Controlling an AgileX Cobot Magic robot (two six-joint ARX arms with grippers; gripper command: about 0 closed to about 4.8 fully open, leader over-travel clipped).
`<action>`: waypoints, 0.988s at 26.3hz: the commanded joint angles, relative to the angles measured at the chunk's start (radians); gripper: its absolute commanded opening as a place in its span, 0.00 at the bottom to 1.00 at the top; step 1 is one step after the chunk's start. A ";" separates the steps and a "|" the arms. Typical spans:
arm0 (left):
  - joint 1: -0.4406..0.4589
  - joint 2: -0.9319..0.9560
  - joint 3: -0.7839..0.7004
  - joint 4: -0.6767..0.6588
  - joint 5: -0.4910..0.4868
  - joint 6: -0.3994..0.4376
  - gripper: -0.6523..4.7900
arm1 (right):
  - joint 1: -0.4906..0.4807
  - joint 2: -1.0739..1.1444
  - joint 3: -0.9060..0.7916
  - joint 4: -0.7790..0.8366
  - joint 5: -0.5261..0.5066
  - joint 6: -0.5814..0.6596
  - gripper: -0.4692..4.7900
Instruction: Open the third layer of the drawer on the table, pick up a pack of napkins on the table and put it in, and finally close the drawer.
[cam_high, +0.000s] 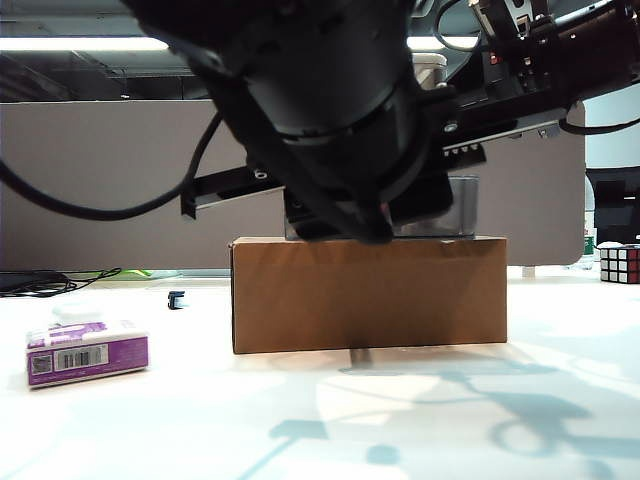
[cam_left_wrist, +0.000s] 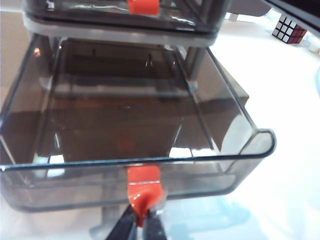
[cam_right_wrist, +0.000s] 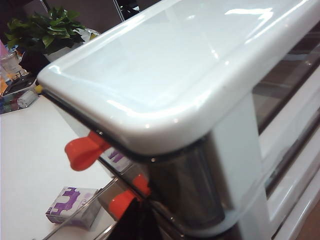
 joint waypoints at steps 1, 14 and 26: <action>-0.018 -0.001 -0.007 -0.037 0.010 -0.003 0.12 | 0.000 -0.003 0.005 0.021 0.007 0.000 0.08; -0.080 -0.104 -0.007 -0.137 0.071 0.053 0.41 | 0.000 -0.003 0.005 0.013 -0.012 0.000 0.08; -0.225 -0.647 -0.007 -0.980 0.092 0.028 0.40 | 0.000 -0.003 0.005 -0.008 -0.075 0.000 0.08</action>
